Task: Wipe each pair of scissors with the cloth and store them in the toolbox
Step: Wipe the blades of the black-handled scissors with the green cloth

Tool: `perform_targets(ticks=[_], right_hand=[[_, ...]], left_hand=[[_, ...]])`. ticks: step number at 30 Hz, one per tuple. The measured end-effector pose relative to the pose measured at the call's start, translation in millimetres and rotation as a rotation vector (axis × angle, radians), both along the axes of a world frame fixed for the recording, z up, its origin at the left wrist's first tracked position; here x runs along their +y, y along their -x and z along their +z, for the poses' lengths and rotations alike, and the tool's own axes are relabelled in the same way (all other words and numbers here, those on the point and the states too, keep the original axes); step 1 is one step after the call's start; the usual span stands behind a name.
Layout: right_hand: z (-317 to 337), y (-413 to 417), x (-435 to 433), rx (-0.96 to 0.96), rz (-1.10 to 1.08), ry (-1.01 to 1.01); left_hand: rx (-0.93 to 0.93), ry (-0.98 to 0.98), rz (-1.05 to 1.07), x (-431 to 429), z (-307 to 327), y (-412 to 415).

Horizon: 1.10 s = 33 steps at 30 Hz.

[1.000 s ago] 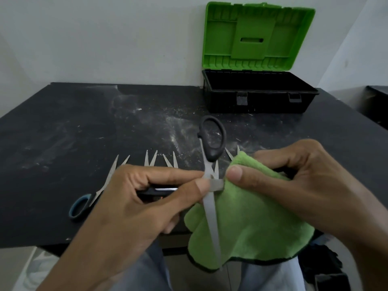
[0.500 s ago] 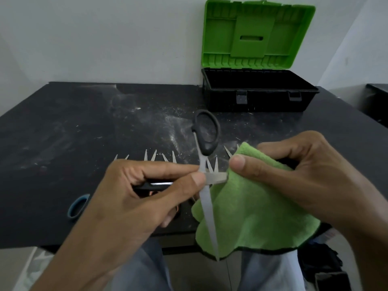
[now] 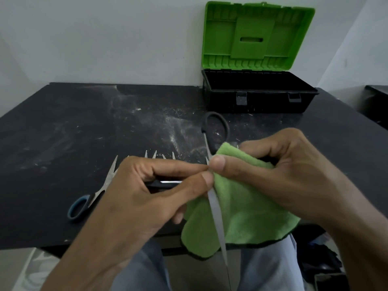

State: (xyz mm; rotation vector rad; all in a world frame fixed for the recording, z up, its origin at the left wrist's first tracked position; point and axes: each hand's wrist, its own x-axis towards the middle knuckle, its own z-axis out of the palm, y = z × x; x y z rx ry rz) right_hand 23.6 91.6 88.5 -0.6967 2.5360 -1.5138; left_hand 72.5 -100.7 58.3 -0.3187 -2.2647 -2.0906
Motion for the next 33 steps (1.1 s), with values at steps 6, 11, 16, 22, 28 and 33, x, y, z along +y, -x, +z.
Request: perform_targets(ticks=[6, 11, 16, 22, 28, 33], right_hand=[[1, 1, 2, -0.184, 0.131, -0.041], [1, 3, 12, -0.294, 0.194, -0.055], [2, 5, 22, -0.334, 0.16, -0.035], [1, 7, 28, -0.309, 0.092, 0.006], [5, 6, 16, -0.278, 0.209, -0.008], [9, 12, 32, -0.27, 0.178, -0.063]], left_hand=[[-0.094, -0.093, 0.123, -3, -8, 1], [-0.074, -0.056, 0.129, -9, -8, 0], [-0.003, -0.01, 0.125, -15, -8, -1], [0.015, -0.004, 0.154, -16, -5, 0], [0.019, 0.017, 0.062, -8, -1, 1], [0.023, 0.033, 0.084, -20, -2, -2]])
